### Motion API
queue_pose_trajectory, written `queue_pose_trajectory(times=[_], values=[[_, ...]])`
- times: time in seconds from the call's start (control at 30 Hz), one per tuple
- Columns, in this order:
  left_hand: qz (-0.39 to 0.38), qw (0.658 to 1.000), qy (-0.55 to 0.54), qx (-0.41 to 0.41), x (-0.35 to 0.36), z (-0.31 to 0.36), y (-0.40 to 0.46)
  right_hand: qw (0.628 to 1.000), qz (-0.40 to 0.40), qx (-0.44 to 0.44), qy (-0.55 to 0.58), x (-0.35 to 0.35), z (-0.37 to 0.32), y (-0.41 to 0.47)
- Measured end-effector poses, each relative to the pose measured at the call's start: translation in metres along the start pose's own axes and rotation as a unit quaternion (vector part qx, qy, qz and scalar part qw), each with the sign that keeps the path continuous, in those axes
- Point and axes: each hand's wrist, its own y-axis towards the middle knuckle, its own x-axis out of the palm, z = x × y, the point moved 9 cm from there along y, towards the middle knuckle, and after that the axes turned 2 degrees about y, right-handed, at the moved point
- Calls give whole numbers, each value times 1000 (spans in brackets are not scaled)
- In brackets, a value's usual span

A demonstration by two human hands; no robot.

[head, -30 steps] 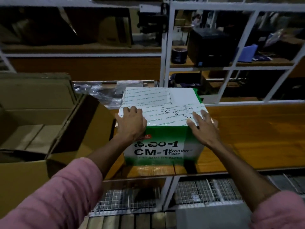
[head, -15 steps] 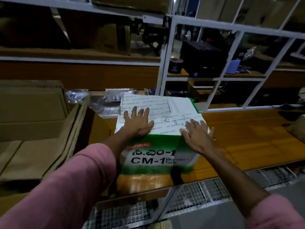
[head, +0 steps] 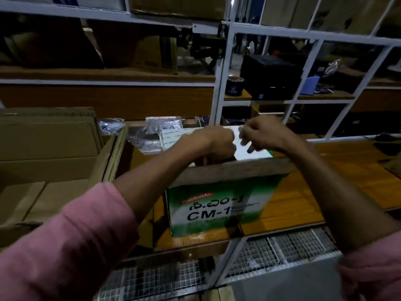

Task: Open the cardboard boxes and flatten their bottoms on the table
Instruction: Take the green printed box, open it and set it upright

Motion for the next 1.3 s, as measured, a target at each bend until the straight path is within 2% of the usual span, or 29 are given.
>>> queue_pose_trajectory(times=[0.07,0.1,0.23,0.37,0.47,0.53,0.63,0.77,0.83,0.97,1.07,1.13,1.2,1.3], values=[[-54,998,-15,-2,36,11,-5,984,-171,58,-4,34,13,-12],[-55,998,-16,-2,54,15,-7,974,-218,51,-22,50,17,-20],[-10,999,-17,-35,117,11,-12,964,-244,1,-106,107,44,-43],[69,996,39,-47,145,1,-21,976,-154,-25,-149,131,52,-55],[98,990,87,-53,149,-2,-22,991,-90,-51,-81,135,32,-54],[88,988,109,-62,152,-5,-21,996,-85,5,-33,143,34,-46],[103,987,104,-69,149,-7,-22,990,-70,89,-83,149,46,-34],[158,983,33,-92,143,-7,-24,984,95,45,-144,108,61,-33],[190,975,28,-108,142,-6,-26,976,151,55,-145,87,91,-36],[238,962,34,-133,144,-3,-26,970,129,167,-125,69,171,-35],[248,958,39,-141,146,-5,-25,962,111,248,-5,78,208,-35],[254,956,43,-138,147,-5,-25,947,137,282,74,78,218,-38],[259,955,49,-134,147,-5,-25,943,162,283,70,71,224,-40],[237,962,60,-124,151,-6,-22,955,153,253,-6,64,226,-41]])
